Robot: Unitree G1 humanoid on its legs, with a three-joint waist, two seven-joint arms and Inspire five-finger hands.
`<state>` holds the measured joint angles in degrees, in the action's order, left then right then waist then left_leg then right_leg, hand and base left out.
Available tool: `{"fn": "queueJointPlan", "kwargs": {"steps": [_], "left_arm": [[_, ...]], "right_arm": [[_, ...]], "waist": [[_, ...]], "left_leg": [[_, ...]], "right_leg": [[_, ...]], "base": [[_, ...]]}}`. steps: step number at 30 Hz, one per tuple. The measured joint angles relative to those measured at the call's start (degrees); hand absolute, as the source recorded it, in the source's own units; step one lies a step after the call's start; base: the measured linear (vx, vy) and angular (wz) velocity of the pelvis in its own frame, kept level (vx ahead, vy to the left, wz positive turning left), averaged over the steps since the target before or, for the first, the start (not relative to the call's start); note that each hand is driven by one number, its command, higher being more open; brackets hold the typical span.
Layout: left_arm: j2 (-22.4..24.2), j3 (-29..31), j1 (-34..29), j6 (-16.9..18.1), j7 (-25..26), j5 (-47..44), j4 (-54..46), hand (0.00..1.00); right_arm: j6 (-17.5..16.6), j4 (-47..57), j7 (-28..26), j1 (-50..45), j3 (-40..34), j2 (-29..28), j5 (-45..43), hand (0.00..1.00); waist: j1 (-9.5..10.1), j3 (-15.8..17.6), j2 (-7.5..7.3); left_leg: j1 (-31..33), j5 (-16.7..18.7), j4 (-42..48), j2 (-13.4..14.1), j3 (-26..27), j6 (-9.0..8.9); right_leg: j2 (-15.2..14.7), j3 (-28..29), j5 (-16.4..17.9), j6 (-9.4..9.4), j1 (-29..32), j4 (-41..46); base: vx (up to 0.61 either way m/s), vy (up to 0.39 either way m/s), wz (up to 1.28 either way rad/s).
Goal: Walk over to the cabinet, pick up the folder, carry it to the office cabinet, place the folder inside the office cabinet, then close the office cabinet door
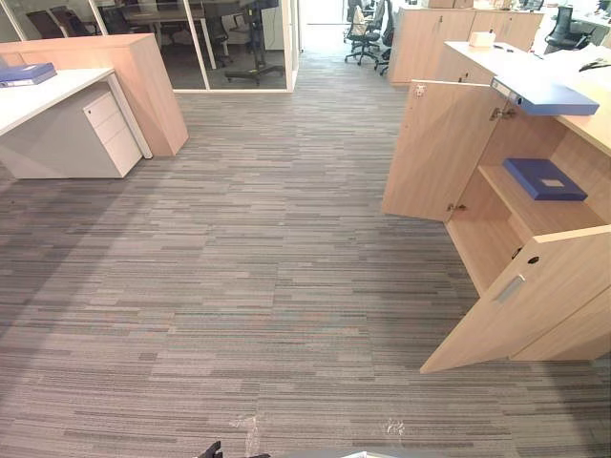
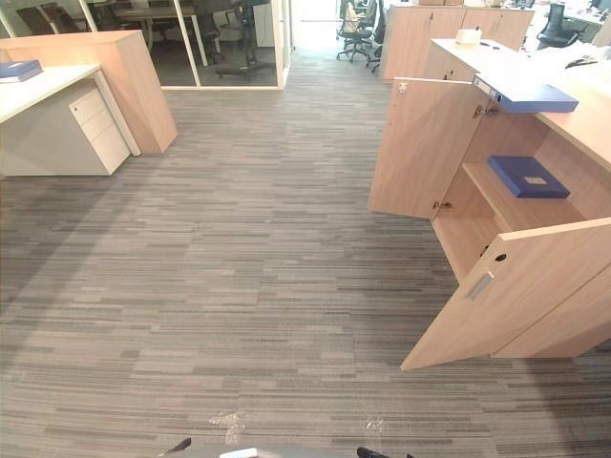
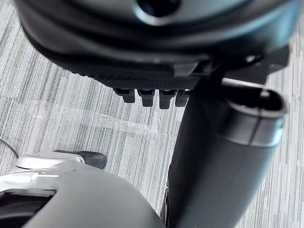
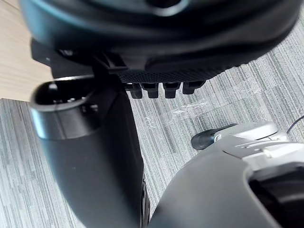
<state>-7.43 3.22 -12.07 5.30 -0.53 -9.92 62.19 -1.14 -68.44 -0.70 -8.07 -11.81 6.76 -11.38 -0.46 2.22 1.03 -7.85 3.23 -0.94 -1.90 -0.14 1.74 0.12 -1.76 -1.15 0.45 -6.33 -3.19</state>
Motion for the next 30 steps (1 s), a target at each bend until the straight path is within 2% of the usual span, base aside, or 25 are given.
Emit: {"fn": "queueJointPlan", "kwargs": {"steps": [13,19,30], "left_arm": [[-0.1,-0.6,-0.4,0.5,-0.8,-2.9,0.0,1.00],[-0.3,-0.9,-0.3,1.0,-0.9,1.4,-0.2,1.00],[-0.4,-0.7,-0.6,1.0,-0.4,1.5,-1.0,1.00]], "right_arm": [[0.0,-0.1,0.0,0.1,0.0,0.0,0.0,1.00],[0.0,-0.1,0.0,0.0,-0.1,0.0,-0.5,1.00],[-0.2,-1.0,0.1,-0.1,-2.8,-0.7,-1.8,1.00]], "waist": [[0.06,0.1,-0.23],[-0.02,0.1,-0.27],[-0.11,0.3,-0.57]], "left_leg": [[-1.1,-0.8,-1.3,0.0,-0.2,-0.13],[-1.2,-1.1,-1.9,-0.1,-0.5,0.00],[-1.3,-1.0,-1.9,0.0,0.2,-0.15]], "right_leg": [[-0.1,-0.2,-0.1,0.14,-0.6,-0.1],[-0.1,-0.6,-0.1,0.15,-0.6,-0.2],[0.0,0.2,-0.2,0.10,-0.4,-0.3]], "base": [[0.00,-0.002,0.00],[-0.01,-0.011,0.03],[-0.01,-0.012,-0.03]]}}
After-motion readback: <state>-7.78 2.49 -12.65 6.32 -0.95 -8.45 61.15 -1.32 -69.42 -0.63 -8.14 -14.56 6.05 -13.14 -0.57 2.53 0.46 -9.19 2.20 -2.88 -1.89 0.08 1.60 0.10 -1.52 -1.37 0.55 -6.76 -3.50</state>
